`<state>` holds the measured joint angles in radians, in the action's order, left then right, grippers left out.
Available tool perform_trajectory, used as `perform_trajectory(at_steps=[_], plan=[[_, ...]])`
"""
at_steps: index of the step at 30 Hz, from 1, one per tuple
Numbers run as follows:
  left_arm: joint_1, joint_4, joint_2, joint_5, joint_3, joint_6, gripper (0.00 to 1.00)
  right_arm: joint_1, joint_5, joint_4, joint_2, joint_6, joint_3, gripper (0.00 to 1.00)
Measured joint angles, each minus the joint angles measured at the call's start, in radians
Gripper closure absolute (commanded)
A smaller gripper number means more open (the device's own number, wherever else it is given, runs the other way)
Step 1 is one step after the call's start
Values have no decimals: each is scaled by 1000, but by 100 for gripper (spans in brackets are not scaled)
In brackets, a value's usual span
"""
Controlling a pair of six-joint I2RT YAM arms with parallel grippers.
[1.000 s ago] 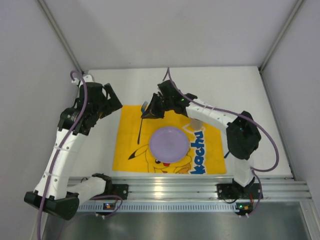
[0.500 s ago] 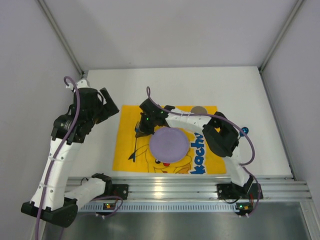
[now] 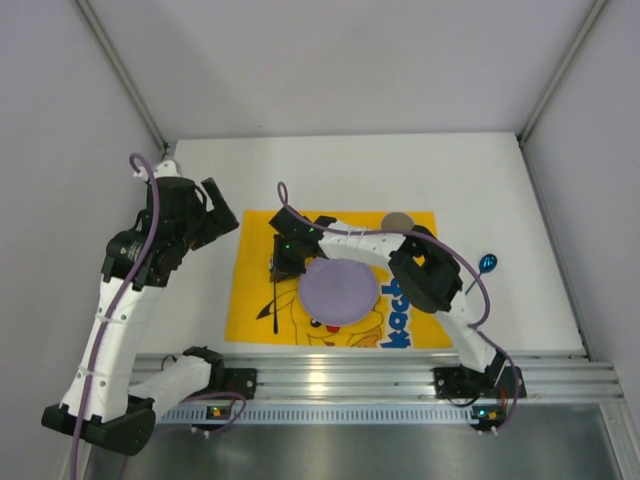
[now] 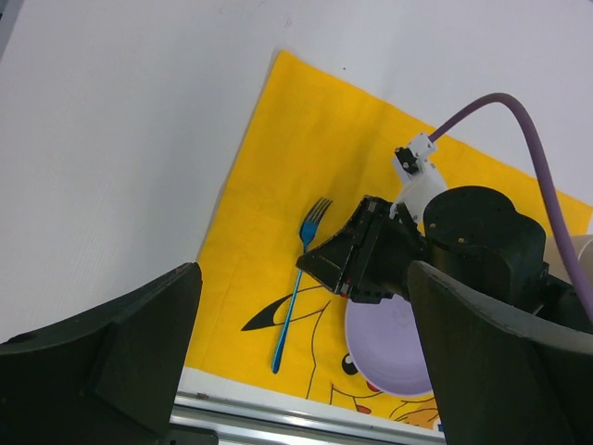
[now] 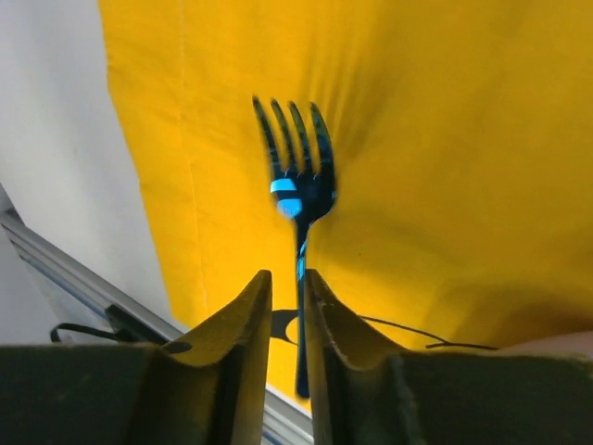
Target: Set the dinner table for one person
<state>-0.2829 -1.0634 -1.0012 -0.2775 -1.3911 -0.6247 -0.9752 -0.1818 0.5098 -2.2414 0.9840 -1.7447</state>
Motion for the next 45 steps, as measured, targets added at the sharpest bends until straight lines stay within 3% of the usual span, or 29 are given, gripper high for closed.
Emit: perform_trajectory(at_steps=[2,4,10,14,19,21,22,25,29,37,45], plan=[[0,0,0,4,0,2,2,0,-2,-8,-4,-16,-12,61],[0,0,0,9,0,6,2,0,-3,-10,-4,-32,-17,54],[0,5,0,27,5,14,2,0,-3,-6,5,-61,-33,54],[0,16,-5,35,19,19,2,13,34,38,93,-106,-47,53],[0,44,-12,55,58,25,2,100,156,94,439,-174,15,52],[0,68,-19,66,79,25,2,201,209,99,650,-198,105,51],[0,79,-23,74,90,25,2,249,237,103,740,-207,146,43],[0,124,-35,93,131,25,2,443,358,158,1038,-239,302,32],[0,193,-54,122,193,25,2,621,420,264,1238,-295,459,32],[0,317,-163,190,257,26,2,983,342,376,1059,-369,735,36],[0,385,-273,233,246,58,2,1097,292,314,933,-375,809,42]])
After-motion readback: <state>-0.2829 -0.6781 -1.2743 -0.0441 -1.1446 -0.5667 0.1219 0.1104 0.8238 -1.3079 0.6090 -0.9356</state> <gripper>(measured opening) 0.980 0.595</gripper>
